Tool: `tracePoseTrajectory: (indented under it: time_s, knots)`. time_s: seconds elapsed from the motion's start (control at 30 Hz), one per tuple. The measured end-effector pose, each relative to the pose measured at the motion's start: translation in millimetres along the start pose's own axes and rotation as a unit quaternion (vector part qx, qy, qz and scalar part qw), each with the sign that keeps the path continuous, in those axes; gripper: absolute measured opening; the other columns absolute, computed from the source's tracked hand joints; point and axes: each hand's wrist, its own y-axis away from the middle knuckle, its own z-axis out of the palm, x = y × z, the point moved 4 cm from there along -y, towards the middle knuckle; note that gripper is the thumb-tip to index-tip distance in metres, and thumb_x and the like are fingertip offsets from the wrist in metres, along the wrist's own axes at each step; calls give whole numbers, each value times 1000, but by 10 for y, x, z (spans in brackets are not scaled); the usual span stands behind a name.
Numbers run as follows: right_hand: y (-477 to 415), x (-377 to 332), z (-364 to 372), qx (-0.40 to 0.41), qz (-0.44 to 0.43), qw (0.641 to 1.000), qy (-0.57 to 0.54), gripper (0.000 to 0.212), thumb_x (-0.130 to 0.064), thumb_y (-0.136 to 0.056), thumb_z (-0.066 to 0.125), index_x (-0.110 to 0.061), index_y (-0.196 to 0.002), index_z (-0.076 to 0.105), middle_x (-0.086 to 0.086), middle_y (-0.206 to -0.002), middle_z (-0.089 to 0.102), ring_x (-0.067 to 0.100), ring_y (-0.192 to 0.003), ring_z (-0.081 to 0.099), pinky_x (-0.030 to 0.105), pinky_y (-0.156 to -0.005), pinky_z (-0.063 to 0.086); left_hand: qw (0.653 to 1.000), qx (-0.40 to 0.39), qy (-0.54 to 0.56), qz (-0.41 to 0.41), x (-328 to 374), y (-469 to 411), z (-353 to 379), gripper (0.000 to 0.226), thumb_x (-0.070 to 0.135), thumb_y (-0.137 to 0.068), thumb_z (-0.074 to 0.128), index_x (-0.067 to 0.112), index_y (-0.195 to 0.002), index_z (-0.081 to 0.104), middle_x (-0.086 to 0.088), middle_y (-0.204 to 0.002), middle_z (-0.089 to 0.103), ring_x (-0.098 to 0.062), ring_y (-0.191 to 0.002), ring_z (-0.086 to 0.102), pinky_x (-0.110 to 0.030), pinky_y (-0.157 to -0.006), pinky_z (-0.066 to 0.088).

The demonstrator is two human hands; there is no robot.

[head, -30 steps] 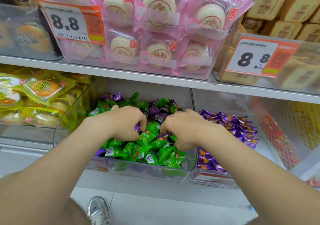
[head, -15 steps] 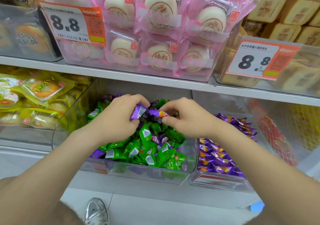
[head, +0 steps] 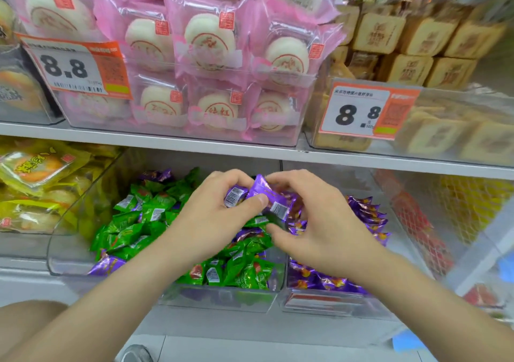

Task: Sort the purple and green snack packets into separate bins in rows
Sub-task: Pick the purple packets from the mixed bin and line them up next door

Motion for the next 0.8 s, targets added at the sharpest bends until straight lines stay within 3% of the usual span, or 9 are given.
tracePoseTrajectory:
  time_s: [0.1, 0.2, 0.3, 0.4, 0.47, 0.53, 0.63, 0.73, 0.8]
  knots:
    - [76, 74, -122, 51, 7, 995, 80, 34, -37, -89, 73, -32, -121, 63, -17, -106, 64, 7, -99, 62, 38, -84, 54, 999, -27, 38, -4, 129, 5, 232, 13, 45, -92, 76, 33, -94, 73, 8, -87, 62, -3, -62, 50, -28, -63, 38]
    - [171, 194, -220, 64, 38, 995, 73, 27, -32, -99, 63, -30, -126, 61, -11, -98, 72, 10, -90, 65, 38, -80, 51, 1000, -11, 9, 17, 240, -11, 359, 17, 31, -100, 62, 43, -103, 74, 13, -100, 57, 1, -76, 58, -27, -75, 43]
    - [291, 447, -306, 10, 181, 982, -50, 23, -24, -105, 50, -32, -125, 46, 5, -78, 72, 11, -57, 57, 31, -57, 43, 999, -17, -18, 44, 295, -45, 463, 42, 13, -102, 51, 47, -115, 71, 17, -103, 54, 1, -88, 57, -26, -83, 42]
    - [408, 758, -436, 8, 314, 930, -192, 13, -17, -100, 49, -21, -112, 53, 4, -79, 73, 20, -65, 59, 37, -61, 49, 995, -47, -7, 82, 318, -29, 637, 41, 16, -105, 56, 48, -131, 62, 17, -98, 53, -3, -73, 54, -24, -73, 41]
    - [486, 916, -530, -5, 338, 914, -224, 15, -17, -97, 57, -16, -111, 54, 2, -77, 74, 17, -66, 62, 39, -67, 50, 993, -52, 19, 103, 347, -25, 748, 41, 16, -103, 63, 42, -134, 62, 21, -102, 57, -5, -82, 63, -27, -78, 50]
    - [578, 1084, -622, -12, 327, 928, -181, 19, -23, -98, 64, -18, -113, 53, 0, -81, 77, 14, -68, 67, 39, -71, 54, 991, -58, 41, 115, 384, -44, 856, 37, 13, -99, 69, 39, -125, 67, 15, -115, 60, -15, -102, 70, -37, -89, 58]
    - [670, 1424, -778, -6, 266, 964, 18, 21, -33, -99, 66, -23, -118, 61, -2, -89, 73, 16, -80, 67, 37, -77, 50, 989, -51, -8, 137, 423, -75, 987, 31, 13, -96, 72, 40, -112, 68, 11, -113, 59, -18, -98, 68, -42, -90, 58]
    - [745, 1746, -878, -37, 215, 962, 162, 26, -30, -96, 72, -22, -121, 73, 1, -99, 66, 16, -86, 59, 30, -77, 37, 984, -41, -68, 161, 480, -96, 1095, 28, 12, -94, 75, 37, -104, 68, 14, -103, 65, -12, -94, 67, -34, -82, 54]
    - [806, 1894, -926, -56, 214, 955, 198, 28, -27, -88, 80, -23, -116, 77, -1, -105, 74, 16, -93, 66, 25, -80, 40, 980, -39, -92, 174, 514, -99, 1168, 26, 13, -91, 78, 36, -100, 69, 17, -99, 66, -6, -95, 65, -27, -81, 52]
